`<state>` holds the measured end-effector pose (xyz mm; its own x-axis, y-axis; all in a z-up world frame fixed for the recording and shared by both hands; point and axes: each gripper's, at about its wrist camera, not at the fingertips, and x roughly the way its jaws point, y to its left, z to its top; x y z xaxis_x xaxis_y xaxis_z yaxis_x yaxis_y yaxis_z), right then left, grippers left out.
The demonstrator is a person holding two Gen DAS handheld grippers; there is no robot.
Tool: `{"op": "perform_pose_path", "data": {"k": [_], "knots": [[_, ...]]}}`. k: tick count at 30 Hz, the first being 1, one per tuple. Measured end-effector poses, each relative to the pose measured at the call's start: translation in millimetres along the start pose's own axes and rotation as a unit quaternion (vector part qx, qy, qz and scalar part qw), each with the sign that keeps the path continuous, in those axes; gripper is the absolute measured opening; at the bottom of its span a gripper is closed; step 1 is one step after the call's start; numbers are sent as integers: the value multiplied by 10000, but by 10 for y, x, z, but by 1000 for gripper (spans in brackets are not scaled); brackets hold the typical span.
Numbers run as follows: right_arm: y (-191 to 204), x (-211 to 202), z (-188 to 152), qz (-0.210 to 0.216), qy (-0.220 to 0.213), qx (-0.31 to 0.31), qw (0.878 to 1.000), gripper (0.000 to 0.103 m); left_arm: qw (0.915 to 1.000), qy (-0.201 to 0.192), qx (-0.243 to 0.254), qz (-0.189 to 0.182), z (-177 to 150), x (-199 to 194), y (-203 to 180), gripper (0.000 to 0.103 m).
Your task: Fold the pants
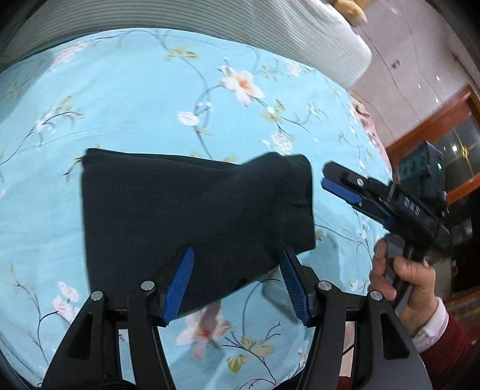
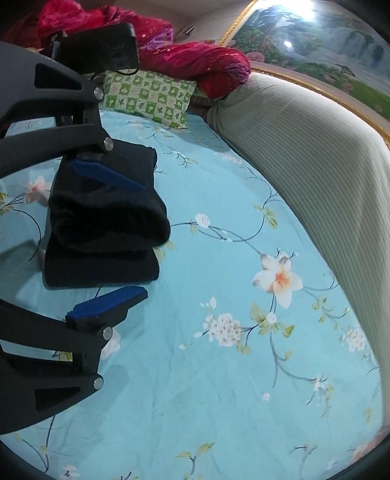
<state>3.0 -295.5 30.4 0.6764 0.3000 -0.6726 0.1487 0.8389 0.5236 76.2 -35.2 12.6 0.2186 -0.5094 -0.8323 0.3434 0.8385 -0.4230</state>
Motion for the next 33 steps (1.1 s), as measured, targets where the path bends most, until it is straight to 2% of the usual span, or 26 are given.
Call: {"op": "perform_pose_path", "data": {"k": [9, 19, 27, 33], "knots": [[440, 96, -89, -437, 23, -611, 9972, 74, 9979, -226, -492, 365, 85, -146, 388, 66], [559, 155, -162, -936, 60, -725, 9929, 78, 9944, -298, -859, 545, 132, -184, 693, 68], [560, 224, -234, -908, 200, -664, 9934, 78, 9931, -143, -922, 704, 261, -30, 812, 71], [475, 254, -260, -847, 228, -499, 9949, 78, 9910, 6, -1144, 690, 359, 107, 944, 71]]}}
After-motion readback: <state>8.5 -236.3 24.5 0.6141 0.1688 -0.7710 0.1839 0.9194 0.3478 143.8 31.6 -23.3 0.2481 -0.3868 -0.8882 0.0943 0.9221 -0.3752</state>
